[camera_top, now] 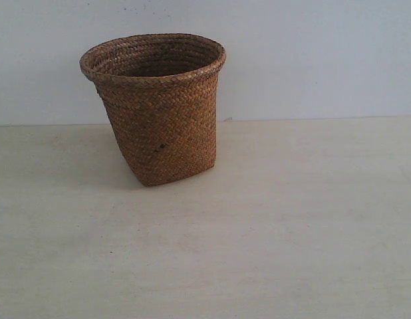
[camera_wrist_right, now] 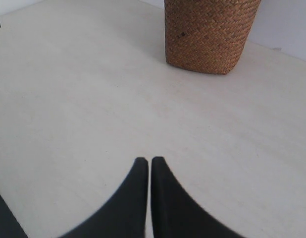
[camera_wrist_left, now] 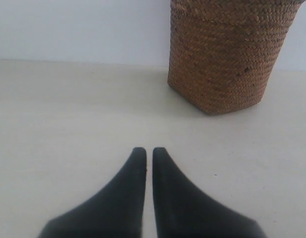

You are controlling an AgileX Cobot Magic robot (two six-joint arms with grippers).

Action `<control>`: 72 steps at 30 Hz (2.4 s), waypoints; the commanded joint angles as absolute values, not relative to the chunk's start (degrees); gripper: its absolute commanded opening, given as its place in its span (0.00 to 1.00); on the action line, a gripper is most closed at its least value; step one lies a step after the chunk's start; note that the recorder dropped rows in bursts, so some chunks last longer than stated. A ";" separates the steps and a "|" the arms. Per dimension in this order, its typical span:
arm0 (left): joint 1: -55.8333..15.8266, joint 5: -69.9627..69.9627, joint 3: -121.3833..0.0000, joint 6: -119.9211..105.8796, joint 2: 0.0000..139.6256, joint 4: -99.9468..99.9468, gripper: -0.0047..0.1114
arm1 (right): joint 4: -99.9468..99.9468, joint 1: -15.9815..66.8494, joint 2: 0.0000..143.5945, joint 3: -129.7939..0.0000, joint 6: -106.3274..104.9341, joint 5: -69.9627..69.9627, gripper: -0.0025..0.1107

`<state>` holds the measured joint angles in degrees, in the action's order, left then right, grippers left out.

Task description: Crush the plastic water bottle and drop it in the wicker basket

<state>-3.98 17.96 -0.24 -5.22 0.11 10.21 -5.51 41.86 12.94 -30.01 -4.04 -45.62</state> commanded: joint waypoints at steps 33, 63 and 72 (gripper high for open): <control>-3.76 17.65 0.00 -2.62 0.00 7.94 0.07 | -5.66 41.84 12.61 -29.85 -3.99 -44.59 0.02; -3.76 17.65 0.00 -2.62 0.00 7.94 0.07 | -5.54 27.91 12.61 -17.41 -16.44 -5.76 0.02; -3.76 17.65 0.00 -2.62 0.00 7.94 0.07 | -5.72 8.08 12.61 -4.41 -5.37 7.42 0.02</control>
